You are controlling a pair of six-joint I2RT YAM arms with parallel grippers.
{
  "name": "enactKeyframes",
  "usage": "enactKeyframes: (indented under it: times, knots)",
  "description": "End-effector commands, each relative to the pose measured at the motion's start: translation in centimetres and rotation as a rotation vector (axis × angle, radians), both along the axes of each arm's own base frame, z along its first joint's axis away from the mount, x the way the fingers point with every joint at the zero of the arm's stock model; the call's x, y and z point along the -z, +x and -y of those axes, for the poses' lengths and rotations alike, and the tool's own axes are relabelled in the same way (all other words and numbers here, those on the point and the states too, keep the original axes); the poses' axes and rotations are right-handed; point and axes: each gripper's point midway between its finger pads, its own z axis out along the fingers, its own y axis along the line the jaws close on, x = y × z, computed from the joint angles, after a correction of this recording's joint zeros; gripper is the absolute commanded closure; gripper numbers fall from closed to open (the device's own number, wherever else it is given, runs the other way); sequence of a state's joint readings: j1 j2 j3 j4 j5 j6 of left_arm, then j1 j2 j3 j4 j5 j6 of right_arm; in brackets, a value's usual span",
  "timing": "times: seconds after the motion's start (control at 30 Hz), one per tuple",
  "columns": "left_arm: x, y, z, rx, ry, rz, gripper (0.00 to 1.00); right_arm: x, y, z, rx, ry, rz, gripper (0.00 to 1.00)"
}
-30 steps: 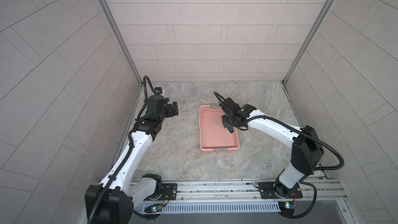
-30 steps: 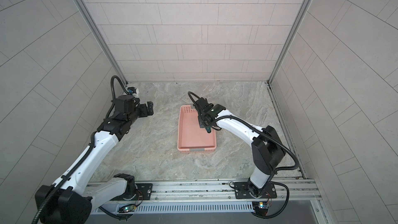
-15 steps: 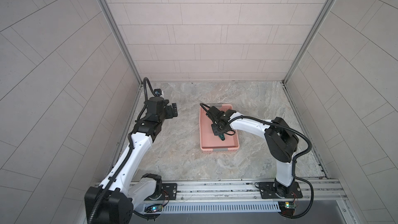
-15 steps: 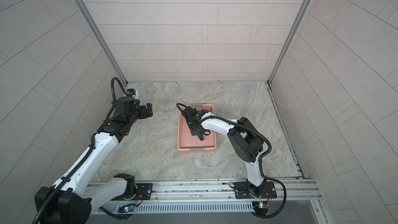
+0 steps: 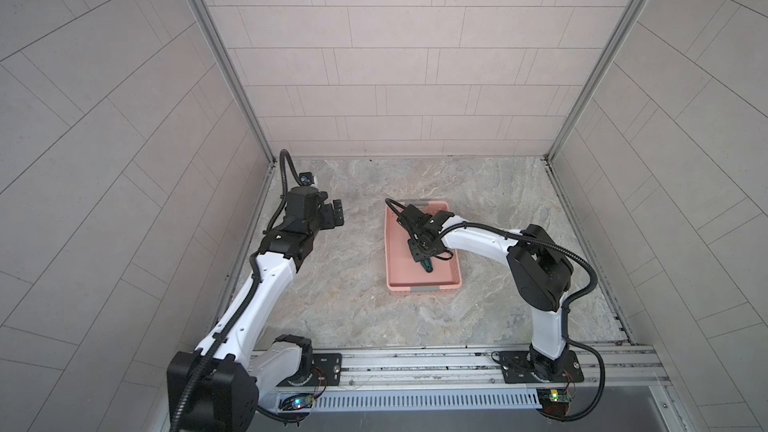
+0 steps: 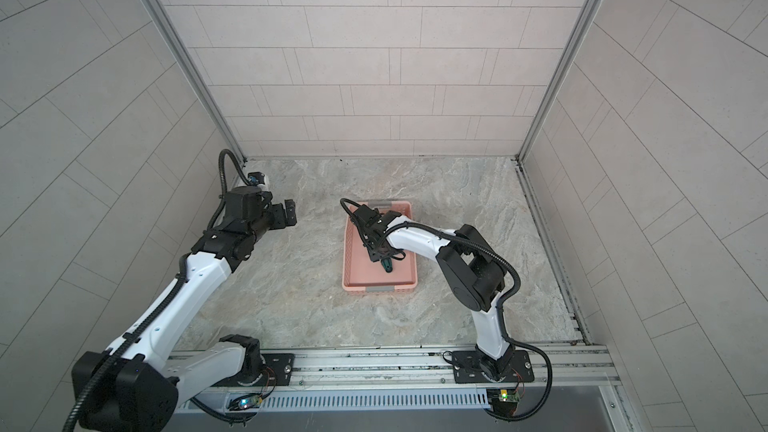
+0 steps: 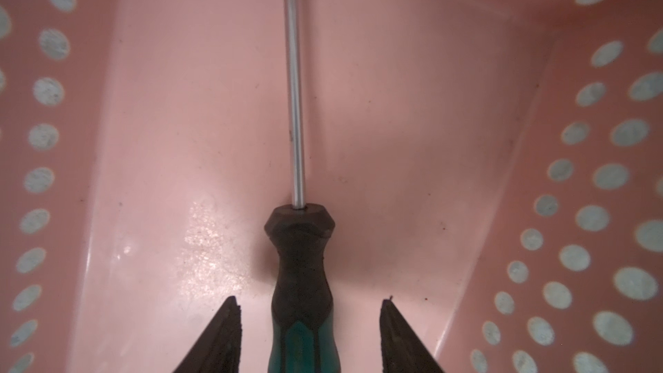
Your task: Put the screwdriver in the bin
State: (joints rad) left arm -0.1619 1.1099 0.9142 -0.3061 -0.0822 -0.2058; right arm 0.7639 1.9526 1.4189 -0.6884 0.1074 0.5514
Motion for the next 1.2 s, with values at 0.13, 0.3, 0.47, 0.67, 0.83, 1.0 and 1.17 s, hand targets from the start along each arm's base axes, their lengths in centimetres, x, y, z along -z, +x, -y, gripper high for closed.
enactKeyframes:
  times: [0.13,0.3,0.47,0.67,0.83,1.0,1.17]
  knots:
    - [-0.8,0.8,-0.7,-0.036,-0.033,0.051,0.0,-7.3,1.2,0.7,-0.064,-0.019,0.138,0.37]
    - [-3.2,2.0,-1.2,-0.074,-0.08,0.142,0.0,-14.1,1.7,1.9,-0.107,0.015,0.244,0.06]
    - [-4.7,2.3,-1.7,-0.096,-0.073,0.189,0.0,-19.9,1.8,5.4,-0.047,0.075,0.375,0.0]
    - [-5.7,2.8,-1.6,-0.051,0.0,0.246,0.0,-24.8,0.7,13.7,0.062,0.037,0.517,0.0]
    - [-4.2,3.3,-2.2,-0.051,0.033,0.219,0.0,-26.8,-1.5,21.5,0.233,-0.002,0.618,0.0]
    - [-1.2,3.7,-2.0,-0.023,0.052,0.193,0.0,-26.6,-3.3,25.3,0.303,-0.071,0.748,0.0]
    - [2.3,3.0,-2.6,-0.031,0.103,0.2,0.0,-23.4,-3.9,26.5,0.328,-0.118,0.775,0.0]
